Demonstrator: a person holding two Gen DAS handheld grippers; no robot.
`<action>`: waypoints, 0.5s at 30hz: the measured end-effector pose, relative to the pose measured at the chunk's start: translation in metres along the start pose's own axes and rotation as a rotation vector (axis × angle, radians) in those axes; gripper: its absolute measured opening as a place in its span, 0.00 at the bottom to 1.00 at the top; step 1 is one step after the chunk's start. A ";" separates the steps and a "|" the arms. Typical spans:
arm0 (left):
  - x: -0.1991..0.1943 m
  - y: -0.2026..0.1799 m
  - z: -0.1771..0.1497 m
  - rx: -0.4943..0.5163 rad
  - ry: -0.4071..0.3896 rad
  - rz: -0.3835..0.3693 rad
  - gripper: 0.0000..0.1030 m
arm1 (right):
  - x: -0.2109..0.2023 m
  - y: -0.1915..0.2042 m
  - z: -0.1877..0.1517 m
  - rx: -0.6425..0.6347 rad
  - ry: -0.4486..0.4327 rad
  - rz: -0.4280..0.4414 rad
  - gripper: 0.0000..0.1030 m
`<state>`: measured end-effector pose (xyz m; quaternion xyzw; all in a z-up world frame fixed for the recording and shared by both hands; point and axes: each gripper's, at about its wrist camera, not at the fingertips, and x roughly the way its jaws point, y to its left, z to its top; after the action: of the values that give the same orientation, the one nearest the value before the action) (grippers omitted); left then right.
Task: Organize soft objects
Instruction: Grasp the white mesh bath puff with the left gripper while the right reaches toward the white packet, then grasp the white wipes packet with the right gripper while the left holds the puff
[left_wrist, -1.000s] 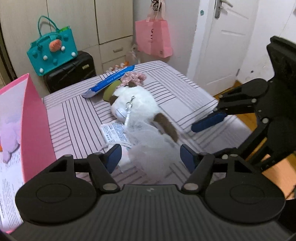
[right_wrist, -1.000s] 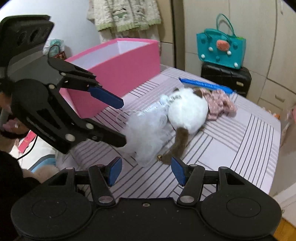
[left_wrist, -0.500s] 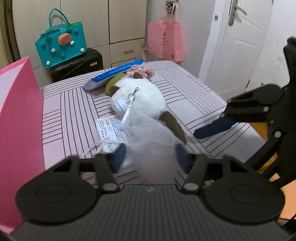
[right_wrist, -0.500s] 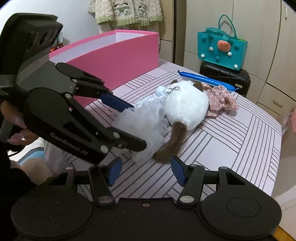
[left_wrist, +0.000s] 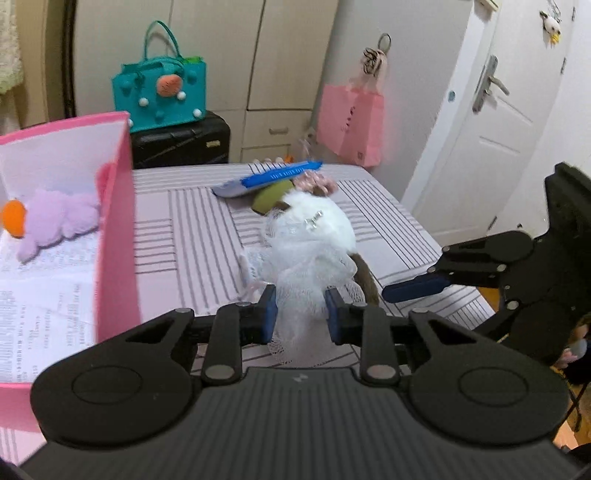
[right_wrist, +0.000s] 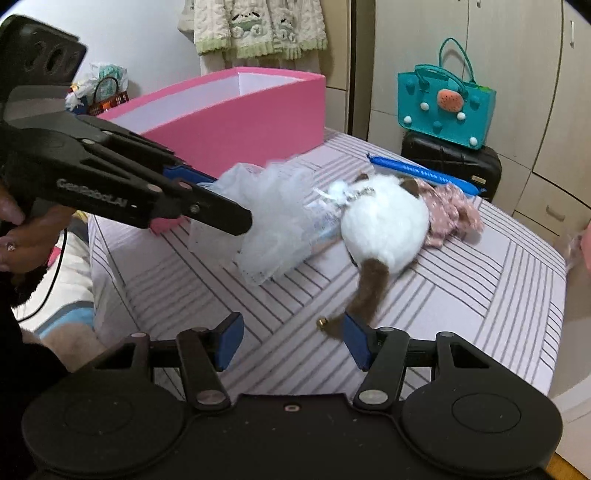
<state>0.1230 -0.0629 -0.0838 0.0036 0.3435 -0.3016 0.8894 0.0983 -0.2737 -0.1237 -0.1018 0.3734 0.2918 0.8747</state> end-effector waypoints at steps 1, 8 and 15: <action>-0.005 0.001 0.001 -0.001 -0.011 0.006 0.25 | 0.001 0.001 0.002 0.005 -0.006 0.004 0.62; -0.015 0.017 0.009 -0.026 -0.020 0.040 0.25 | 0.027 0.014 0.020 0.017 -0.030 0.010 0.64; -0.014 0.028 0.019 -0.038 0.010 0.005 0.24 | 0.064 0.015 0.035 0.120 -0.053 -0.064 0.70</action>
<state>0.1418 -0.0371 -0.0661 -0.0110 0.3535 -0.2928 0.8883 0.1454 -0.2203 -0.1441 -0.0535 0.3637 0.2436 0.8975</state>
